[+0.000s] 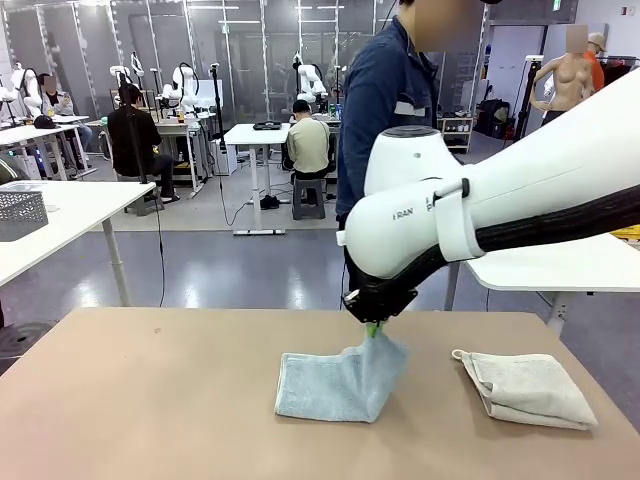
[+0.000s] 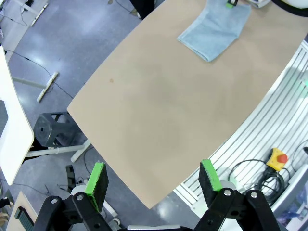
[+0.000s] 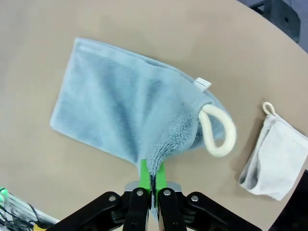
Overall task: Fold the towels and place them in the basket.
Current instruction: When a person lays out a Towel with hook on the table, fold it in half twice.
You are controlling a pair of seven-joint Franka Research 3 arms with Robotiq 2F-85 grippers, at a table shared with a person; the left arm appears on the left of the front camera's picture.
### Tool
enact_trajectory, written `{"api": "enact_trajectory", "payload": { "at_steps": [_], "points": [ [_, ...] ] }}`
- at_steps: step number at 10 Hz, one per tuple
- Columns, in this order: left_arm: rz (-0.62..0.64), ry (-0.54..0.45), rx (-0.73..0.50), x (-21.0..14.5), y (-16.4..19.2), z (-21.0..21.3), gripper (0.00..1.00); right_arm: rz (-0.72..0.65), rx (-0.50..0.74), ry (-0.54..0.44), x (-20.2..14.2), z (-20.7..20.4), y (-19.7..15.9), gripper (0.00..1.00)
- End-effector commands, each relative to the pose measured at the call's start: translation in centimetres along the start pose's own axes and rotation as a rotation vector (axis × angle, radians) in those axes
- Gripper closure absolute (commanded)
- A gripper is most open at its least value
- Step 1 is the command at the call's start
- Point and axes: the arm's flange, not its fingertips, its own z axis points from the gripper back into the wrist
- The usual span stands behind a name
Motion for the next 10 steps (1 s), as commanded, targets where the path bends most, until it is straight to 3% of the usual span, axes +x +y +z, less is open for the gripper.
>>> {"api": "enact_trajectory", "payload": {
  "at_steps": [1,5,8,10],
  "points": [
    [-0.007,0.003,0.008,0.0,0.0,0.1,0.05,-0.046,0.025,0.046,2.1,-1.1,2.6,1.00],
    [-0.007,0.003,0.008,0.0,0.0,0.1,0.05,-0.119,0.104,0.122,5.0,-5.5,7.7,1.00],
    [-0.007,0.003,0.008,0.0,0.0,0.1,0.05,-0.145,0.090,0.173,5.5,-8.4,11.2,1.00],
    [-0.007,0.003,0.008,0.0,0.0,0.1,0.05,-0.142,0.069,0.192,6.0,-9.0,11.8,1.00]
  ]
}}
